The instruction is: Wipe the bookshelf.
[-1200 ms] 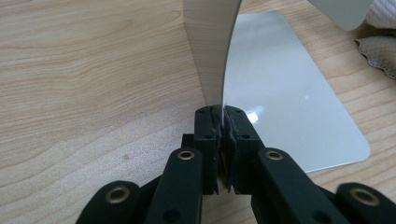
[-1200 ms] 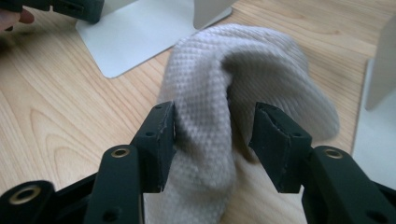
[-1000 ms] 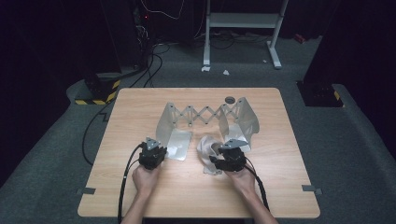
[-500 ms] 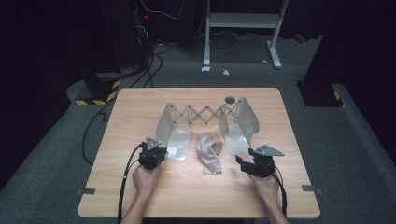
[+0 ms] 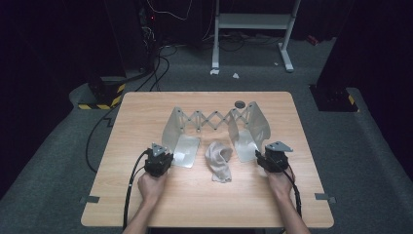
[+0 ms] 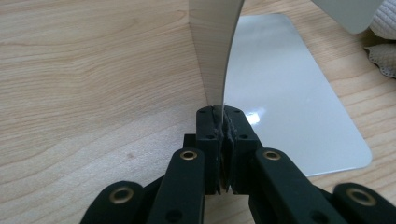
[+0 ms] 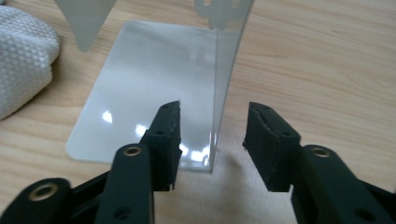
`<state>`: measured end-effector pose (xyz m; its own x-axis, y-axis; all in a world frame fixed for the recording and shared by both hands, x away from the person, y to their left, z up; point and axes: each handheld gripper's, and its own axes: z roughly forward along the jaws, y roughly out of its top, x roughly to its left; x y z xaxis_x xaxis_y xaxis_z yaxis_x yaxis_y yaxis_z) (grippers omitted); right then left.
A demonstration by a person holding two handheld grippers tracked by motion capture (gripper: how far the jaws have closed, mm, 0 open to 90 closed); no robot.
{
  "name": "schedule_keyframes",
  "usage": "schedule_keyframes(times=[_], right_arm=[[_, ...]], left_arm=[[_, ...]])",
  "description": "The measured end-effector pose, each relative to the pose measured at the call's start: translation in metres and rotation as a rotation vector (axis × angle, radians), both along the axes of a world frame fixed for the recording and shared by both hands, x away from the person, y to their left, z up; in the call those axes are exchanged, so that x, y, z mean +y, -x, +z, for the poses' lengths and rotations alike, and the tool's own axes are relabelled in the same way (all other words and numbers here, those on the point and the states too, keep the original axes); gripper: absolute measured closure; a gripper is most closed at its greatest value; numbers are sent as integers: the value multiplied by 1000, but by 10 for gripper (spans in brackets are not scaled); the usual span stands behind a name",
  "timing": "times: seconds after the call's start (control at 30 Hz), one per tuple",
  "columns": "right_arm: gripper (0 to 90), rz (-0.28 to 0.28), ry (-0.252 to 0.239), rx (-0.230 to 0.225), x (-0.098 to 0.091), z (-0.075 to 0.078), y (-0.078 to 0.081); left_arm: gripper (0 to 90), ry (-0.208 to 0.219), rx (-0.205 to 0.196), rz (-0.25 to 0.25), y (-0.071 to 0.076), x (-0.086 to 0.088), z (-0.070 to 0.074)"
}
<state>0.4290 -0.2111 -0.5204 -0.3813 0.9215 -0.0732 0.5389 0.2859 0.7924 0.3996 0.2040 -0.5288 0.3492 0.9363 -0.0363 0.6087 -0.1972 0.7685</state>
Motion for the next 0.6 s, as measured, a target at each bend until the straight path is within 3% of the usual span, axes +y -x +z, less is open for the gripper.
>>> schedule_keyframes(times=[0.1, 0.2, 0.3, 0.6], right_arm=[[621, 2, -22, 24, 2, -1, -8], [617, 19, -42, 47, 6, -1, -13], [596, 10, 9, 36, 15, -1, -10], [596, 17, 9, 47, 28, -4, -4]], left_arm=[[865, 12, 3, 8, -1, 3, 0], [872, 16, 10, 13, -3, 5, 0], [878, 19, 18, 23, -7, 8, 1], [883, 37, 28, 43, -12, 11, 1]])
